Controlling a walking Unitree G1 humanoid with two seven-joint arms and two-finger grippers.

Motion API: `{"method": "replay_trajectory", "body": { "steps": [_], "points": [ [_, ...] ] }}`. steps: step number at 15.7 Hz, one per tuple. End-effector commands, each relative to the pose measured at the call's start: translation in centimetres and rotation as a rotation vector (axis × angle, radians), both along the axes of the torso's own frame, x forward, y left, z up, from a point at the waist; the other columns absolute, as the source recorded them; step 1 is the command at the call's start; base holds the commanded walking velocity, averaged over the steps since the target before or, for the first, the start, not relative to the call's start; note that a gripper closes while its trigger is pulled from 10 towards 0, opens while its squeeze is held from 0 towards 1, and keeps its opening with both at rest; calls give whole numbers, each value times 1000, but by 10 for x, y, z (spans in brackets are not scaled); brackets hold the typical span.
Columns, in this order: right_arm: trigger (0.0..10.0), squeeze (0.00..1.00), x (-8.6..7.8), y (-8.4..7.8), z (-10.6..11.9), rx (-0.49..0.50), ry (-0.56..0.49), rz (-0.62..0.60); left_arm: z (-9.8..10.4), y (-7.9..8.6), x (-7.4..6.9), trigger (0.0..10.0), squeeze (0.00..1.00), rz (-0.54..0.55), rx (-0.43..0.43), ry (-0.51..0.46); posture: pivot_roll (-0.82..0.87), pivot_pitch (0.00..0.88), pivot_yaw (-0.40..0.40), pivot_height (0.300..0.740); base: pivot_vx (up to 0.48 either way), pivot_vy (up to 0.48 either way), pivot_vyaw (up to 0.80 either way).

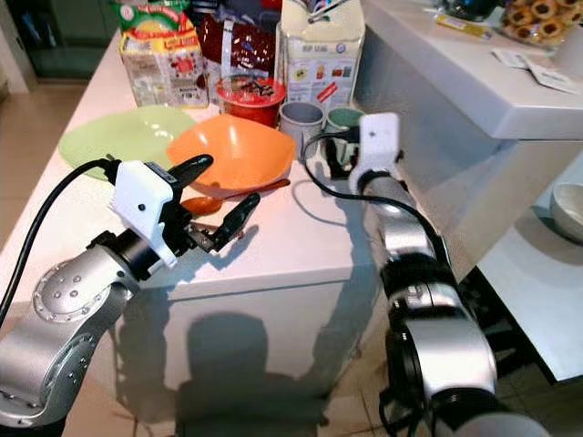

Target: Setting the table

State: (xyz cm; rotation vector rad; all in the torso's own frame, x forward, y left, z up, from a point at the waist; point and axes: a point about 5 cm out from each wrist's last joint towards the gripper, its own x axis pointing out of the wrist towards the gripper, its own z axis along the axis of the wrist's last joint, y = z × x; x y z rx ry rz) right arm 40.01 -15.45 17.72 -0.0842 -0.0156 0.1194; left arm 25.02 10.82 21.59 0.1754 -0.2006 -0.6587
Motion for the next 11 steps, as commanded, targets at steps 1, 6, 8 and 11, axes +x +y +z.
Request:
{"method": "replay_trajectory", "body": {
  "steps": [1,6,8,11],
  "points": [
    [10000,0,3,-3,2,-18,-7,-12,1,-3,-5,10000,0,-10,11,6,72,0,-122,740,0,0,0],
    [10000,0,6,-7,-1,-19,18,-117,0,-3,-14,10000,0,-17,21,34,86,8,-123,740,0,0,0],
    [10000,0,6,-13,-3,17,35,-151,1,-4,-15,10000,0,-25,25,39,95,21,-124,740,0,0,0],
    [10000,0,6,-22,-2,130,53,-195,4,-5,-17,10000,0,-36,37,43,114,38,-119,740,0,0,0]
  ]
}}
